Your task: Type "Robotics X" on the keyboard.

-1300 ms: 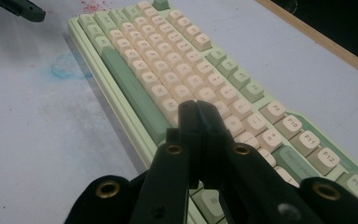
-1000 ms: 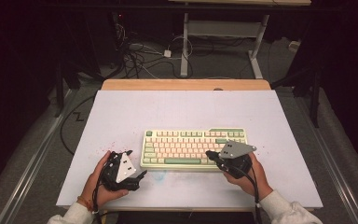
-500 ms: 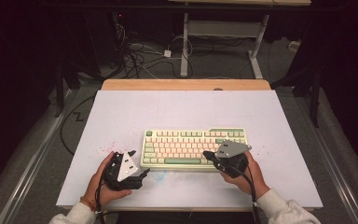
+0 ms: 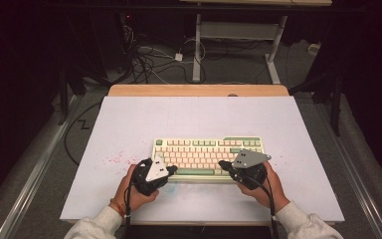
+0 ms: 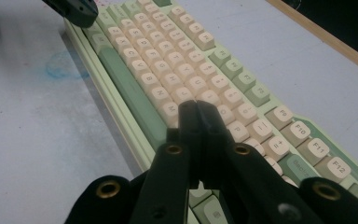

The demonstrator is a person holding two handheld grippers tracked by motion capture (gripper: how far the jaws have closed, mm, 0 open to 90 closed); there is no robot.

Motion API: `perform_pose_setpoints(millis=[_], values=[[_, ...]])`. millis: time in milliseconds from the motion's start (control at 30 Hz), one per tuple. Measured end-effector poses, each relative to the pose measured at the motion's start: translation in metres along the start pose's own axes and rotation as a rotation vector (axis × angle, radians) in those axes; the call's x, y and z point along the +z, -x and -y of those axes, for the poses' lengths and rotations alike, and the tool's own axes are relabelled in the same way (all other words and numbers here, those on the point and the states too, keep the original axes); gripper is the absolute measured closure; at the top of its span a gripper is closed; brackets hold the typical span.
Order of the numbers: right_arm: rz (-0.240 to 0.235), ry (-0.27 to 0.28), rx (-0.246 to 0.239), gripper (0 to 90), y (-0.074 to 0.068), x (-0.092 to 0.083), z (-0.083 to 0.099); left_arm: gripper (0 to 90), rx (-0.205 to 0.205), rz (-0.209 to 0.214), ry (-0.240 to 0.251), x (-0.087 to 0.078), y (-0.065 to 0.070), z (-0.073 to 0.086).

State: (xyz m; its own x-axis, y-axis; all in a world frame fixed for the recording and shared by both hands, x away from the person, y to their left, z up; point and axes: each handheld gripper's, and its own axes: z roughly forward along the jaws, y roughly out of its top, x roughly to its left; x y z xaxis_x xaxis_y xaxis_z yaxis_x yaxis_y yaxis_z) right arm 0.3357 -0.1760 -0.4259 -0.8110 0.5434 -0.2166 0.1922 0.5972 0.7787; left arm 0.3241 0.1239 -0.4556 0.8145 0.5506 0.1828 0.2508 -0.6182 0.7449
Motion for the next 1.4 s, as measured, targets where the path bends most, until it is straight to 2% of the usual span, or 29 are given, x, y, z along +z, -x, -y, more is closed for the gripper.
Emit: perform_pose_setpoints(millis=[67,200,333,433,533,633,733,867,1000,1067,1200,1400], values=[[0.004,0.002,0.003,90.0,0.001,-0.001,0.0,86.0,-0.016,0.015,-0.002,0.005,-0.001,-0.001],[0.011,0.002,0.005,90.0,0.002,-0.003,0.001,84.6,-0.017,0.02,-0.005,0.012,-0.001,-0.006],[0.012,0.0,0.006,90.0,0.004,-0.003,0.001,84.9,-0.002,0.022,-0.022,0.019,0.003,-0.01],[0.016,-0.002,0.005,90.0,0.004,-0.004,0.002,86.6,0.021,0.026,-0.064,0.027,0.005,-0.011],[0.019,-0.003,0.008,90.0,0.006,-0.005,0.002,86.8,0.019,0.012,-0.072,0.027,0.004,-0.014],[0.027,-0.009,0.008,90.0,0.008,-0.006,0.004,81.7,0.015,0.017,-0.034,0.019,0.002,-0.014],[0.04,-0.016,0.013,90.0,0.011,-0.008,0.007,78.3,0.012,-0.006,0.003,0.009,0.0,-0.015],[0.055,-0.04,0.024,90.0,0.017,-0.008,0.014,69.5,0.016,-0.041,0.031,-0.002,-0.006,-0.013],[0.072,-0.066,0.034,90.0,0.022,-0.006,0.021,56.3,0.007,-0.076,0.048,-0.01,-0.01,-0.008],[0.077,-0.076,0.038,90.0,0.024,-0.005,0.023,47.0,0.011,-0.119,0.053,-0.014,-0.011,-0.005],[0.08,-0.099,0.044,90.0,0.027,-0.002,0.027,33.0,-0.003,-0.137,0.047,-0.017,-0.013,0.0],[0.081,-0.126,0.045,90.0,0.029,0.004,0.031,21.4,-0.013,-0.15,0.052,-0.022,-0.015,0.005]])
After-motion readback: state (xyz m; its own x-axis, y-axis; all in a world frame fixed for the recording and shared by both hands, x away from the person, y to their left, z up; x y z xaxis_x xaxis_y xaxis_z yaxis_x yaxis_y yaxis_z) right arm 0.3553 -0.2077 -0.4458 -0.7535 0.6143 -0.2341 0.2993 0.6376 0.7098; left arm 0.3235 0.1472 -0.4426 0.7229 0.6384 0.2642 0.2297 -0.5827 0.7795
